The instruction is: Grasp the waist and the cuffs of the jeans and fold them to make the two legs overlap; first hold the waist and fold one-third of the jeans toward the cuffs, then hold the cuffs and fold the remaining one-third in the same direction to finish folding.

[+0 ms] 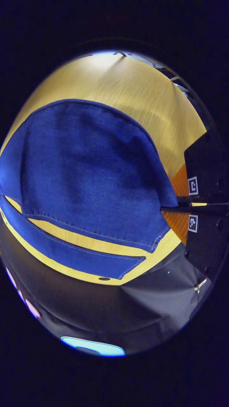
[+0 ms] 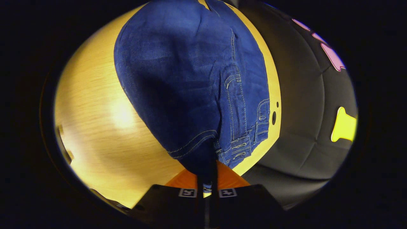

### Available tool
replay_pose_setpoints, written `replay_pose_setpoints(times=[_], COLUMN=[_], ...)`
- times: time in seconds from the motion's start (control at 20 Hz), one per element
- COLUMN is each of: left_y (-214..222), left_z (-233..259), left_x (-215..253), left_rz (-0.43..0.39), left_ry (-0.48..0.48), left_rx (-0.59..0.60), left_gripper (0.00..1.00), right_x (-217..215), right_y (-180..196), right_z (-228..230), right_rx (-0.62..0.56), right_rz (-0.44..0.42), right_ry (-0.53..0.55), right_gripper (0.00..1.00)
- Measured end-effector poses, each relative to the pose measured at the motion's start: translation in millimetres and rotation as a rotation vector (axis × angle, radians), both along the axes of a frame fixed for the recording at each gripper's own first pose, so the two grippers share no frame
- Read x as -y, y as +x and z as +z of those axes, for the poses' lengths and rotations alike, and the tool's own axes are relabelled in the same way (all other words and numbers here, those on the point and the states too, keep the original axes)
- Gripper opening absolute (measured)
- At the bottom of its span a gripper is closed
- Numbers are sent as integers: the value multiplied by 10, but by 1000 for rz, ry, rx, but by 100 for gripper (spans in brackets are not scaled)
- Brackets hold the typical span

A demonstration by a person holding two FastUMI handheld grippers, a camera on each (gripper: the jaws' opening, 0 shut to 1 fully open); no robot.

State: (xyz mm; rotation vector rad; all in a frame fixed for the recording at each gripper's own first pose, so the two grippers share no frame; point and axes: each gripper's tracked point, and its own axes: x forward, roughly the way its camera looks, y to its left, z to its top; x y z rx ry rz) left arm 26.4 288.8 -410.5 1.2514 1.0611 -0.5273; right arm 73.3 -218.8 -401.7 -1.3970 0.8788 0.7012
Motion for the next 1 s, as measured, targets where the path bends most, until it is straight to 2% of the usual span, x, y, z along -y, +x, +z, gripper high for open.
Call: replay_pose_setpoints(times=[0.05,0.15,0.3,0.35,0.4,0.5,0.55,0.75,0.85,0.9,1.0], left_y=[-43,-132,-405,-534,-441,-379,-307,149,550,771,1149], left_z=[-13,-8,3,38,40,120,196,547,805,857,921], left_x=[28,114,190,279,267,231,251,377,415,476,566], left_rz=[9,-29,31,35,39,108,155,256,264,278,300], left_ry=[-1,5,-46,-75,-95,-151,-190,-314,-329,-345,-378], left_rx=[-1,4,-42,-103,-125,-163,-181,-208,-199,-217,-258], left_gripper=[8,8,7,8,7,7,10,7,5,8,8], right_x=[-6,-2,-53,-68,-74,-7,-28,-132,-238,-277,-379], right_y=[-30,-92,-173,-164,-63,15,86,586,974,1153,1502], right_z=[-17,-25,14,53,121,305,429,884,1125,1205,1313], right_rx=[-9,-55,-115,-128,-110,-71,-48,28,61,69,69], right_rz=[30,49,172,184,175,125,104,66,94,96,76], right_ry=[1,5,-23,-29,-26,-9,4,33,26,22,61], right_gripper=[8,8,8,8,8,8,8,8,8,8,8])
